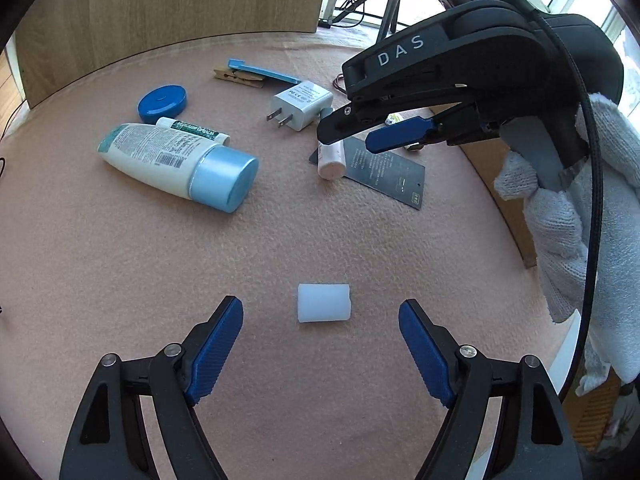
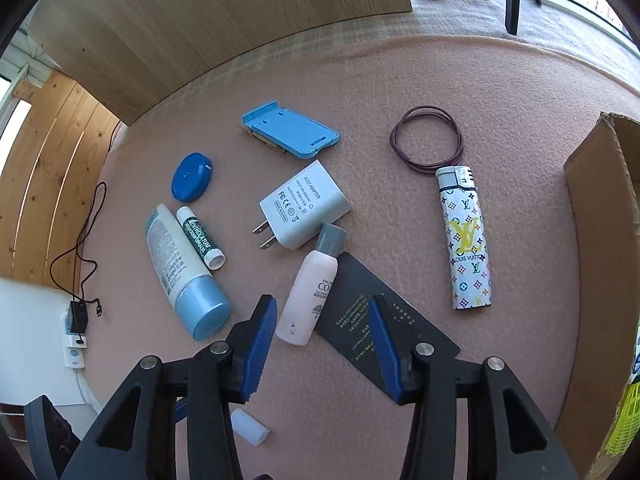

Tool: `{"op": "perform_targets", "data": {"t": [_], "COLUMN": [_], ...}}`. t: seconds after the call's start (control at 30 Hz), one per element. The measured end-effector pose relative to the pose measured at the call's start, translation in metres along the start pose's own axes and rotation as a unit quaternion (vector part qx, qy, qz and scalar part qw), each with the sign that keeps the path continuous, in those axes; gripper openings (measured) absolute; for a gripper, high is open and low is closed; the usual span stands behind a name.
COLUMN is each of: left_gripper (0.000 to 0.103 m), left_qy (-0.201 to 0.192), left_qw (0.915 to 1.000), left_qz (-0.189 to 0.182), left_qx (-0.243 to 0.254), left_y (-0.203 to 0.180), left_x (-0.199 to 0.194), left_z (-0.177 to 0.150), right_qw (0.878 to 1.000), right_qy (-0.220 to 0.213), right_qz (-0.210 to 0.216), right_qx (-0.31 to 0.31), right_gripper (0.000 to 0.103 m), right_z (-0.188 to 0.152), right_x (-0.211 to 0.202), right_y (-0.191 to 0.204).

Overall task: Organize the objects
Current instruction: 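Move the left tool to the white foam cylinder and close on it, then grasp the white lotion bottle with the right tool while the left holds the foam cylinder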

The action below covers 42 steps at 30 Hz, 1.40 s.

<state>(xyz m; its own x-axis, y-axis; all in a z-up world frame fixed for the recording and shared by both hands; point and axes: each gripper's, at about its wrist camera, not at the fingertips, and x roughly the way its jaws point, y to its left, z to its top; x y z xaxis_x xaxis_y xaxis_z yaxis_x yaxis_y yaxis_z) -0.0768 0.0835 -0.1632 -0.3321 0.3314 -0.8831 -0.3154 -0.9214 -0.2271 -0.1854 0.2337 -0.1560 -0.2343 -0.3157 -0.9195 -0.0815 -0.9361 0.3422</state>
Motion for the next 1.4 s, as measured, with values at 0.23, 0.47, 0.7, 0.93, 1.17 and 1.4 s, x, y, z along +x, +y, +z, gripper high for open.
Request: {"op": "perform_targets", "data": {"t": [0.23, 0.47, 0.7, 0.93, 1.17, 1.4], "left_gripper": [0.068, 0.055, 0.028, 0.023, 0.020, 0.020], "left_qy": [0.007, 0.013, 0.008, -0.003, -0.013, -0.006], "left_qw": [1.0000, 0.9999, 0.9999, 0.9996, 0.9994, 0.9993], "left_qz": [0.004, 0.007, -0.006, -0.014, -0.007, -0.005], "left_qx": [0.003, 0.001, -0.006, -0.022, -0.031, -0.036], "left_y": [-0.004, -0.006, -0.007, -0.005, -0.001, 0.021], "left_x": [0.007, 0.012, 0.011, 0.003, -0.009, -0.004], "left_z": [0.000, -0.001, -0.001, -0.006, -0.005, -0.009], "right_qw": [1.000, 0.999, 0.998, 0.998, 0.999, 0.999], "right_qy": [0.008, 0.012, 0.011, 0.000, -0.008, -0.004], "right_qz": [-0.013, -0.029, -0.027, -0.022, 0.001, 0.002], "right_qx": [-0.016, -0.039, -0.052, -0.060, -0.034, -0.039], "right_gripper": [0.037, 0.027, 0.021, 0.015, 0.001, 0.005], "right_z": [0.005, 0.003, -0.001, -0.015, -0.030, -0.031], "right_x": [0.010, 0.012, 0.010, -0.001, -0.018, -0.015], "right_y": [0.014, 0.024, 0.026, 0.020, 0.003, -0.002]}}
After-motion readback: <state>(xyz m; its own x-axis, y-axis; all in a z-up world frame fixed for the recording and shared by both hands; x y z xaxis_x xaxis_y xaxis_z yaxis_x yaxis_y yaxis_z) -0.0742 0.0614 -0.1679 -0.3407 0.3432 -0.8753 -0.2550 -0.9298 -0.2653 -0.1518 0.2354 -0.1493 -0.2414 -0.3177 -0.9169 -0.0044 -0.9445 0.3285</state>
